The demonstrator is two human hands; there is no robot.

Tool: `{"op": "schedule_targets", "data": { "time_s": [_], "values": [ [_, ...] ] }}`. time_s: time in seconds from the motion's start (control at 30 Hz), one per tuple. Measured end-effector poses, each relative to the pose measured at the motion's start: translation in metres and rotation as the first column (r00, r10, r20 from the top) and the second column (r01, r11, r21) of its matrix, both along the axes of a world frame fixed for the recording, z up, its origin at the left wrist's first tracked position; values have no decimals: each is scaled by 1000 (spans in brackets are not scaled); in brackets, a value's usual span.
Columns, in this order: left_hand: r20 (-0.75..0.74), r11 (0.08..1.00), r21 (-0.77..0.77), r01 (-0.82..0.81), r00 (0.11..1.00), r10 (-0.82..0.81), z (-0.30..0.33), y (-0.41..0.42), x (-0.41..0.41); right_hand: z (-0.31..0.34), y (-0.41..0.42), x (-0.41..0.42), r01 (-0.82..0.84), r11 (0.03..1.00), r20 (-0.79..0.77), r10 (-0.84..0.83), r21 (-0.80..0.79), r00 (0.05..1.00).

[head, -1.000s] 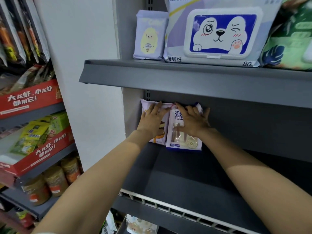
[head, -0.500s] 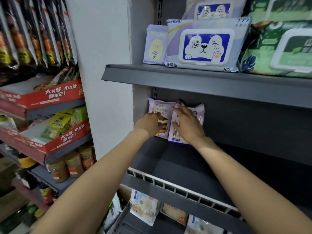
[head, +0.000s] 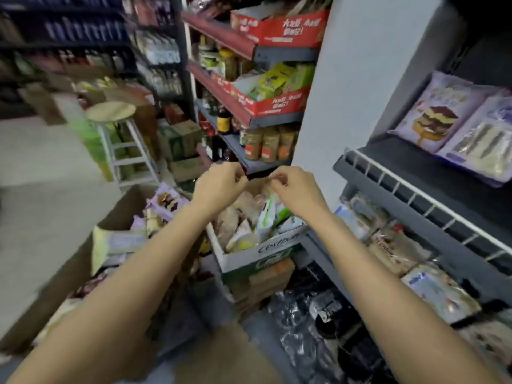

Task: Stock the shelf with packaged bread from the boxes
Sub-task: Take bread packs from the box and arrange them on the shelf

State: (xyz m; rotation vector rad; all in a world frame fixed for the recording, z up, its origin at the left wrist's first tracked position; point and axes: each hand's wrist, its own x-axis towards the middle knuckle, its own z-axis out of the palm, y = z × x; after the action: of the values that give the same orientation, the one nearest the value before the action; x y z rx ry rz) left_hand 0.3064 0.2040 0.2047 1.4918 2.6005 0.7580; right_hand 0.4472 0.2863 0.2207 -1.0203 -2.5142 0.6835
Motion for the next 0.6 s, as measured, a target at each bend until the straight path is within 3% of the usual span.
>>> {"op": "schedule_targets", "data": {
  "time_s": [0.2, 0.37, 0.47, 0.6],
  "values": [
    [176, 951, -193, -242, 945, 276, -80, -116, -91, -93, -78, -106, -193, 957, 162, 230, -217, 960],
    [269, 915, -294, -278, 894, 358, -153, -174, -172, -168, -130, -198, -203, 909, 229, 299, -364, 926],
    [237, 902, -405, -151, 935, 263, -189, -185, -219, -207, -145, -247, -147, 899, 335, 300, -412, 893],
    [-23, 807, -591, -22, 1000, 11, -227, -184, -264, -248, -154, -298, -23, 880, 433, 256, -475, 864]
  ]
}}
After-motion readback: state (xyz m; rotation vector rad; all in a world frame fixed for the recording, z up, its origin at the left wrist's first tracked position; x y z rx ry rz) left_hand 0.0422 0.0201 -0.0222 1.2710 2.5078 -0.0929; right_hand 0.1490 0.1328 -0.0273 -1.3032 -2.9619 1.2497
